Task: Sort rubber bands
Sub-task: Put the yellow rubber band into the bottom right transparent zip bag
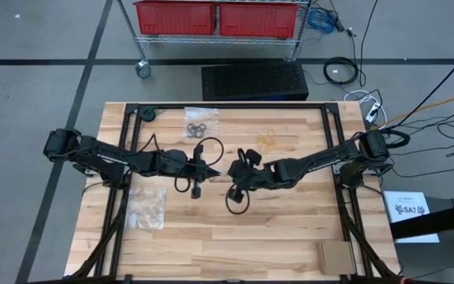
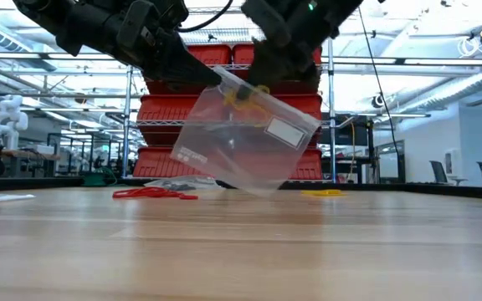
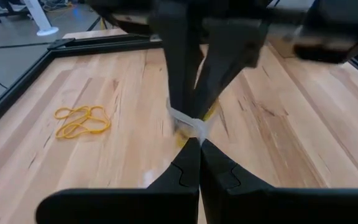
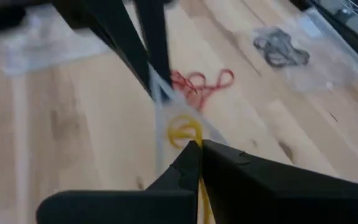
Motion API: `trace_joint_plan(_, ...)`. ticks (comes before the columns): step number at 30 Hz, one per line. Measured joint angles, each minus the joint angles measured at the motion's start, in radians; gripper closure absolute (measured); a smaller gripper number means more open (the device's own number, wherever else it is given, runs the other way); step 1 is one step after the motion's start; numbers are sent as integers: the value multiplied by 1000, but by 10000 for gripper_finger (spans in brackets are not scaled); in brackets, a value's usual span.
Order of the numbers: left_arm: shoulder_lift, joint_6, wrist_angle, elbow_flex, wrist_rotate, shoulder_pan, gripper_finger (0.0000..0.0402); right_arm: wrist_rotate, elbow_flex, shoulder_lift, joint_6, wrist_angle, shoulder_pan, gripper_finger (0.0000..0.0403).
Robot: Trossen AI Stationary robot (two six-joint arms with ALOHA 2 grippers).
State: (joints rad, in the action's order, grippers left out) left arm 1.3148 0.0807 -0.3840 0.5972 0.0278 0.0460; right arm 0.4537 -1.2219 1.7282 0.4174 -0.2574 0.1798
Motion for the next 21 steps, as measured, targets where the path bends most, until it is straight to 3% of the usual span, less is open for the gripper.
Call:
trace_joint_plan(13, 0, -21, -29, 0, -1, 0, 400, -249, -2, 12, 17, -30, -88, 242)
trace_joint_plan(21, 0, -24, -60, 0, -1, 0, 400, -273, -112, -63, 31, -308, -89, 219)
